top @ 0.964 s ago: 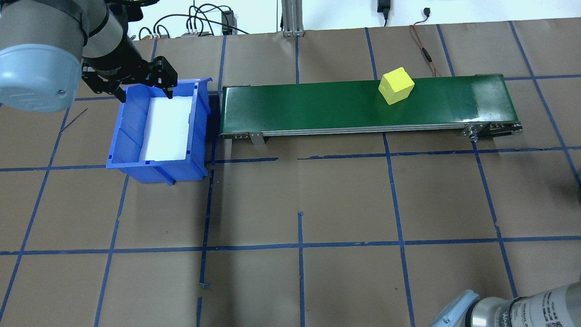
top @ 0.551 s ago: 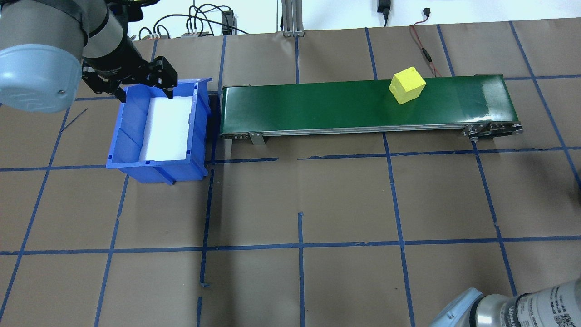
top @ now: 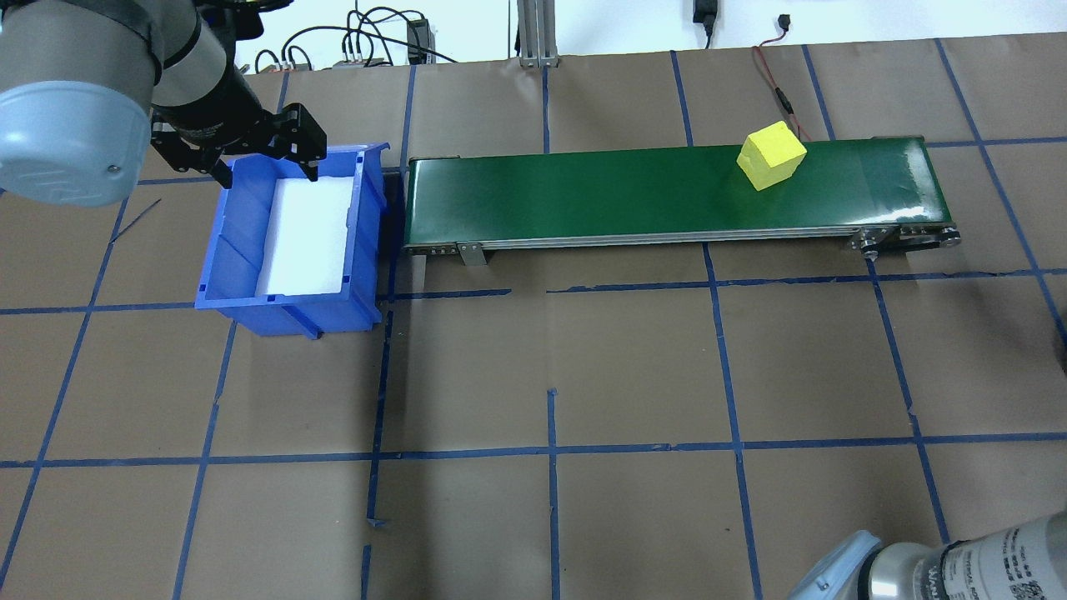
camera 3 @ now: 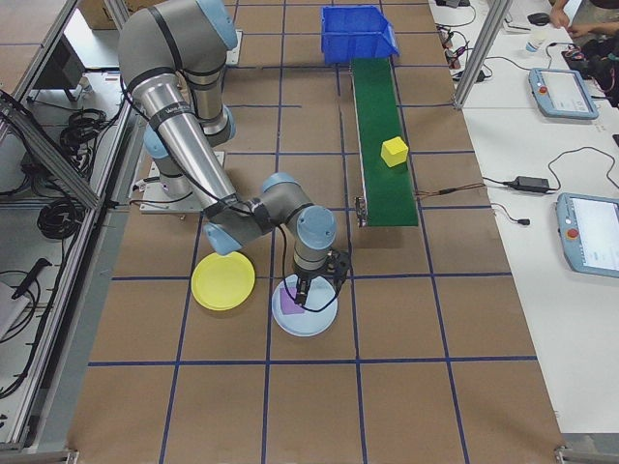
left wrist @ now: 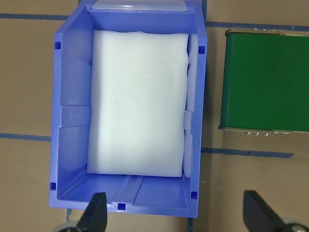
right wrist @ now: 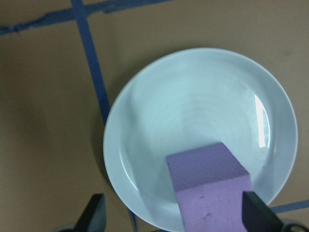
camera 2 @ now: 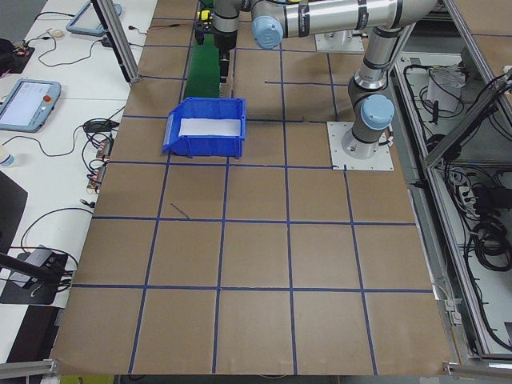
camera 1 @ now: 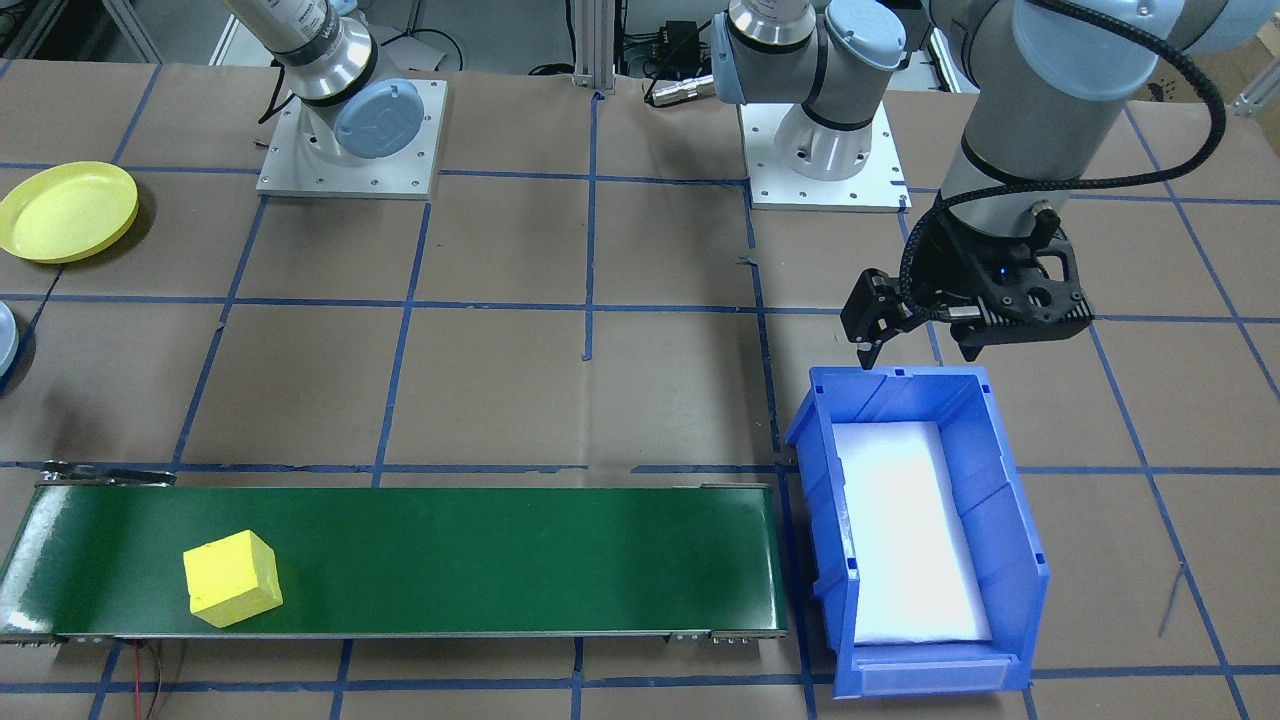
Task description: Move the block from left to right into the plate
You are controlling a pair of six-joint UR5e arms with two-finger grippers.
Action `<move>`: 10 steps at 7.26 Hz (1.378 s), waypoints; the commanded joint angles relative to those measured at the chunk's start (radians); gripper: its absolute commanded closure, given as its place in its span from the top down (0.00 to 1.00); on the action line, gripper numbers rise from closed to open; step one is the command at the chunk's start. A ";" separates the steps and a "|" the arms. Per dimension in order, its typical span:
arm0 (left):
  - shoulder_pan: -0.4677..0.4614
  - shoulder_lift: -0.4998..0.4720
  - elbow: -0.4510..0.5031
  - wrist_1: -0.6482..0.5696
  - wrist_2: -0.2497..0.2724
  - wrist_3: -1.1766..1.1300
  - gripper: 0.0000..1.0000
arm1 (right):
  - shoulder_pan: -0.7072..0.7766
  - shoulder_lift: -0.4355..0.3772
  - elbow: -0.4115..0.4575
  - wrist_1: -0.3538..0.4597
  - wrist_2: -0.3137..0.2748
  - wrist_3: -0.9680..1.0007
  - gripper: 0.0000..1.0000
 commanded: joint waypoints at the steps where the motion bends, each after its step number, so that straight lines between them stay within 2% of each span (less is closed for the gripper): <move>1: 0.000 0.000 0.000 0.000 0.000 0.000 1.00 | 0.187 -0.007 -0.095 0.062 0.104 0.108 1.00; 3: 0.000 0.000 0.000 0.000 -0.002 0.000 1.00 | 0.365 0.000 -0.169 0.082 0.184 0.276 1.00; 4: 0.000 0.000 0.000 0.000 -0.002 0.000 1.00 | 0.437 -0.001 -0.173 0.082 0.186 0.390 1.00; 6: 0.000 -0.002 -0.006 0.000 -0.003 0.000 1.00 | 0.565 0.003 -0.171 0.081 0.189 0.398 1.00; 7: 0.000 -0.002 -0.006 0.002 -0.006 0.000 1.00 | 0.582 0.026 -0.173 0.066 0.208 0.395 1.00; 8: 0.002 -0.002 -0.008 0.002 -0.006 0.000 1.00 | 0.582 0.060 -0.173 0.032 0.244 0.394 1.00; 9: 0.002 -0.002 -0.008 0.002 -0.006 0.000 1.00 | 0.582 0.092 -0.173 -0.058 0.241 0.391 1.00; 10: 0.002 -0.002 -0.008 0.002 -0.006 0.000 1.00 | 0.582 0.118 -0.174 -0.082 0.241 0.388 1.00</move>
